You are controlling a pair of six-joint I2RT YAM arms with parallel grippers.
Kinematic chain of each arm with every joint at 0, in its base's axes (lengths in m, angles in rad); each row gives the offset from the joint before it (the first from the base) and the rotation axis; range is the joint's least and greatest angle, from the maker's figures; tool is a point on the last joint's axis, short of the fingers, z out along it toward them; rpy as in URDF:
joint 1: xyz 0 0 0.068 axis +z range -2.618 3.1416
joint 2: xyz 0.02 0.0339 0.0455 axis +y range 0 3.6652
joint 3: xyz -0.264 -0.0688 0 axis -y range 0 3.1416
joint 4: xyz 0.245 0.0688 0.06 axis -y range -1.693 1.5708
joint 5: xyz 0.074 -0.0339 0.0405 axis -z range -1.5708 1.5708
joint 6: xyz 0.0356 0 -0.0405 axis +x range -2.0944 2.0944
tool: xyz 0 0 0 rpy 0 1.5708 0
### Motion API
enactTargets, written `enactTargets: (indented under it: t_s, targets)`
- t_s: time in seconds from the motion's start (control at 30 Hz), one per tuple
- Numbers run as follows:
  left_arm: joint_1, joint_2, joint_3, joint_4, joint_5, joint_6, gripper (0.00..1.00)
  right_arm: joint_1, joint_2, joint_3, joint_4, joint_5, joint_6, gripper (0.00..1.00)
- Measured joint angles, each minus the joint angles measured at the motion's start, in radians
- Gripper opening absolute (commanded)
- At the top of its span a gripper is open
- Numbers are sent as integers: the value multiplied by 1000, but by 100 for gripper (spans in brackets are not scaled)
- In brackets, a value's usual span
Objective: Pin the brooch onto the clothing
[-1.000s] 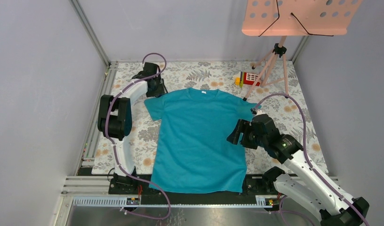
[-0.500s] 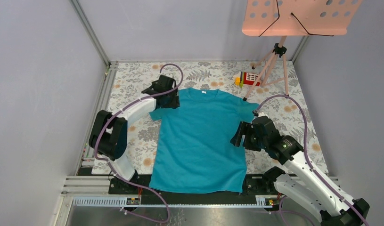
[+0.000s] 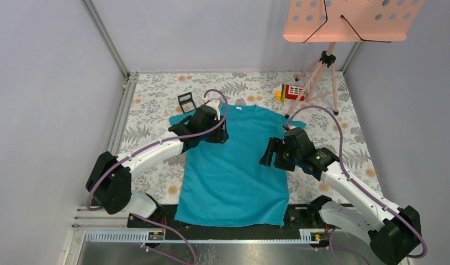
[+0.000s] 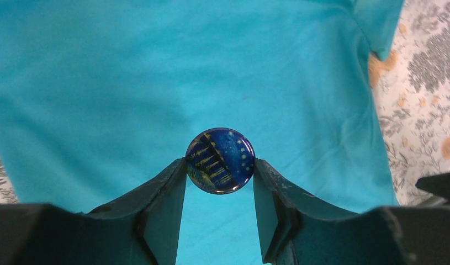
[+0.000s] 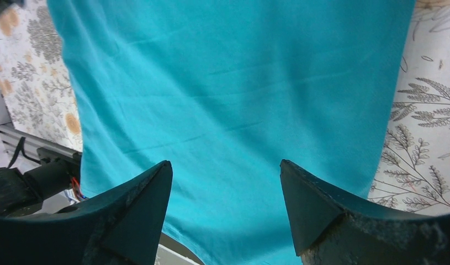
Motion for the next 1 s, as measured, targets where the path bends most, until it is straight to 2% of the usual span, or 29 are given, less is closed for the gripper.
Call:
enactTargets:
  t_s: [0.2,0.43,0.73,1.0]
  targets:
    - [-52,-66,-101,75,47,20,45,-16,-5,11,21,-33,1,78]
    - [-152,-119,-172,154,105,89,45,-99,-38,-14,64,-149,31,75]
    - [-209,-203,-315,286,173,126,45,-127,3,-63,215,-333,118,59]
    - [-252,-207,-338,348,213,160,44,-123,59,-69,327,-460,169,51]
